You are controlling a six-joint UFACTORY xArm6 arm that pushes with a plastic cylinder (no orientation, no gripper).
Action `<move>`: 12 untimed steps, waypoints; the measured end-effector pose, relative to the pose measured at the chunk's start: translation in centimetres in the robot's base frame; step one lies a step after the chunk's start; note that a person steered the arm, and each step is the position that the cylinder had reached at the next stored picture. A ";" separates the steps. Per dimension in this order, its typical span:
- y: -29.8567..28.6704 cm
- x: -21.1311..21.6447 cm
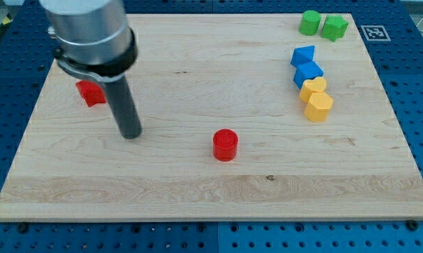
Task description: Move your arm towards the red circle
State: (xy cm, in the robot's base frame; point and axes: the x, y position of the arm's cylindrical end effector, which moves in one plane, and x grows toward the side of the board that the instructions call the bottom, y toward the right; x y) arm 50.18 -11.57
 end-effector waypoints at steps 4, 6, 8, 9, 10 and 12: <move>3.9 1.8; 9.3 4.2; 14.4 4.4; 14.5 4.4; 14.6 4.5; 14.6 4.6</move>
